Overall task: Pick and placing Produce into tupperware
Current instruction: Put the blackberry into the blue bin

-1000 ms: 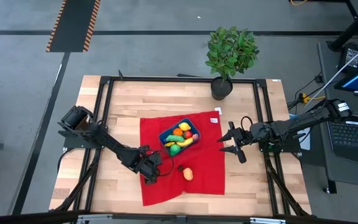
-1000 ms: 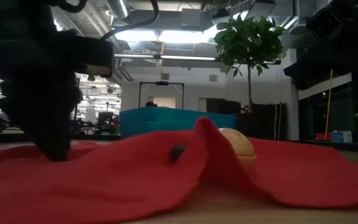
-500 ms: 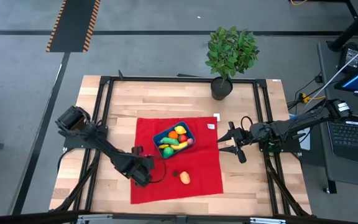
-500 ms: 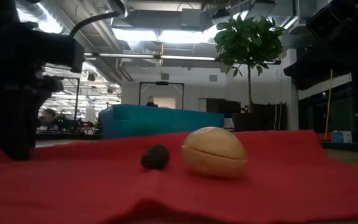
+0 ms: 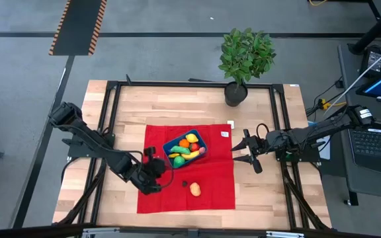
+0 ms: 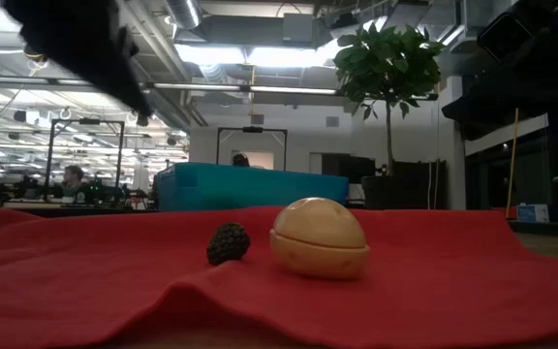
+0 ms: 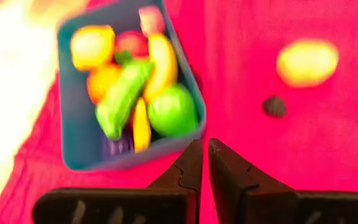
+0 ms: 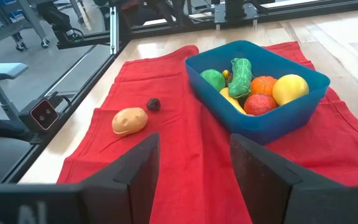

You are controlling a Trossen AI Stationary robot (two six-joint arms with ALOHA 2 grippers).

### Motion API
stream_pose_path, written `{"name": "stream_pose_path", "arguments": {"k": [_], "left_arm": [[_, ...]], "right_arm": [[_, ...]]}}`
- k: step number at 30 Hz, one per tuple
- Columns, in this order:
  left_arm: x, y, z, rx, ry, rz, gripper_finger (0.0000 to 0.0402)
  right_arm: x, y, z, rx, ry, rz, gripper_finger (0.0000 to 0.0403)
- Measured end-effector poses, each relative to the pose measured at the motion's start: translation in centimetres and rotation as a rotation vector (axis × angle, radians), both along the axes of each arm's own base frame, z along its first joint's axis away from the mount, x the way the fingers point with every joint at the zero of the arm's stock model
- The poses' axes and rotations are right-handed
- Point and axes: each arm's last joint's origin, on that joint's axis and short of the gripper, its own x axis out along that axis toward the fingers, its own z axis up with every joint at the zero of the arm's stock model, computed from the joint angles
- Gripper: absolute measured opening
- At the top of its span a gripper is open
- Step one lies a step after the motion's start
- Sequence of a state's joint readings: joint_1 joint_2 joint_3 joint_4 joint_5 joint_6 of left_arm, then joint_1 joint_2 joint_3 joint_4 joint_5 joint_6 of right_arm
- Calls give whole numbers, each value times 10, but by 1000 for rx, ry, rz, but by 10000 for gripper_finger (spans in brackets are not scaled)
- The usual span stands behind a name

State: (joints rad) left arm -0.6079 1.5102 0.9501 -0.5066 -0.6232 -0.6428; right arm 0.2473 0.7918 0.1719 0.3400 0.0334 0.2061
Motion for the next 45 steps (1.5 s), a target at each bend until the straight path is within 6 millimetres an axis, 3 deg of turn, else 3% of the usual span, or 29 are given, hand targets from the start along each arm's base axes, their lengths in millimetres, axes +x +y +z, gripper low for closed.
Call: {"name": "stream_pose_path", "arguments": {"k": [6,13,18,26,30,40,45], "left_arm": [[6,2,5,-20,-71,31,11],[19,6,9,-217,-107,40,27],[21,8,9,-299,-107,82,80],[23,8,6,-284,-93,64,202],[23,7,6,-294,-86,51,235],[26,2,11,-302,-178,65,242],[30,9,13,-313,-245,179,242]], "right_arm": [[0,0,0,-1,2,0,196],[0,0,0,-1,3,0,196],[0,0,0,-1,2,0,196],[-1,0,-2,-4,25,0,196],[-1,0,-2,13,30,-6,196],[-1,0,-4,46,51,-18,196],[-1,0,-4,49,52,-18,196]]}}
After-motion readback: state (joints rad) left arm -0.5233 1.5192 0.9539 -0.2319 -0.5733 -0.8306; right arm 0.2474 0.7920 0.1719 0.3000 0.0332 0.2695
